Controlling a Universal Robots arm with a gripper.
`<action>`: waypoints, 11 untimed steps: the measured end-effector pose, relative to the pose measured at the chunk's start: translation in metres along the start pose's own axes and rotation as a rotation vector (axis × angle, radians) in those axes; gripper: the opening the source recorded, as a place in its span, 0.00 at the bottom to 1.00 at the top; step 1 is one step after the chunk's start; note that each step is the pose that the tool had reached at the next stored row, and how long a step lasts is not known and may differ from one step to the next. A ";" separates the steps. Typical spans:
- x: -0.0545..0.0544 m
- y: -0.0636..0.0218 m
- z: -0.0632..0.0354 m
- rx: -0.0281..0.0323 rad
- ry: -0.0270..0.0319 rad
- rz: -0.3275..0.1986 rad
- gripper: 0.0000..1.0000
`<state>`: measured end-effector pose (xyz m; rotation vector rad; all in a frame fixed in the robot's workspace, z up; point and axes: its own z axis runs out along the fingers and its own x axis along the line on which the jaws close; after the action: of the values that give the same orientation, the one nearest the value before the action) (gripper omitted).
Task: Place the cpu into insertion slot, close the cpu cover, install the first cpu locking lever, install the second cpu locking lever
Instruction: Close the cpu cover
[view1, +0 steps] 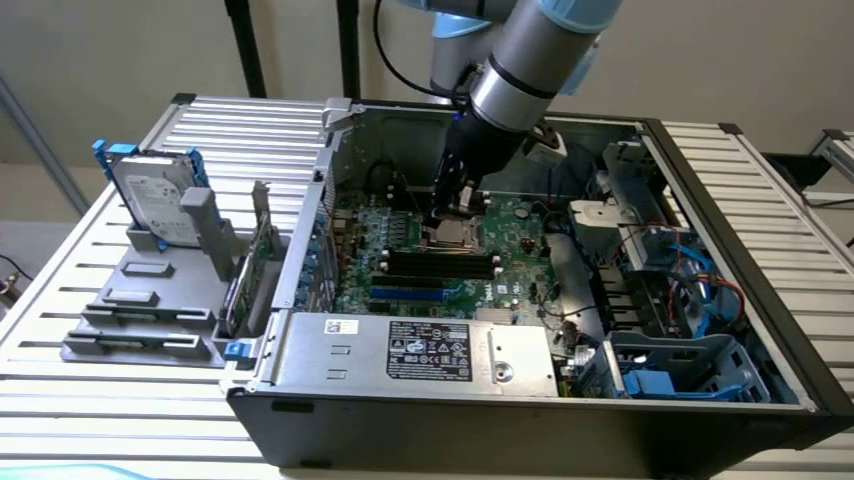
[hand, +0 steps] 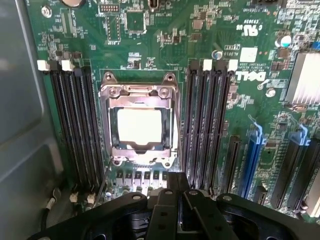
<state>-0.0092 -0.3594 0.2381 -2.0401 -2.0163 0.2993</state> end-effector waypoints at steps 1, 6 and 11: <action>0.000 -0.0019 0.0010 0.0001 0.0075 -0.002 0.11; 0.002 -0.0038 0.0058 0.0006 0.0365 -0.009 0.11; 0.004 -0.0010 0.0142 0.0007 0.0445 -0.011 0.11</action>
<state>-0.0146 -0.3544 0.2251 -2.0164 -2.0003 0.2502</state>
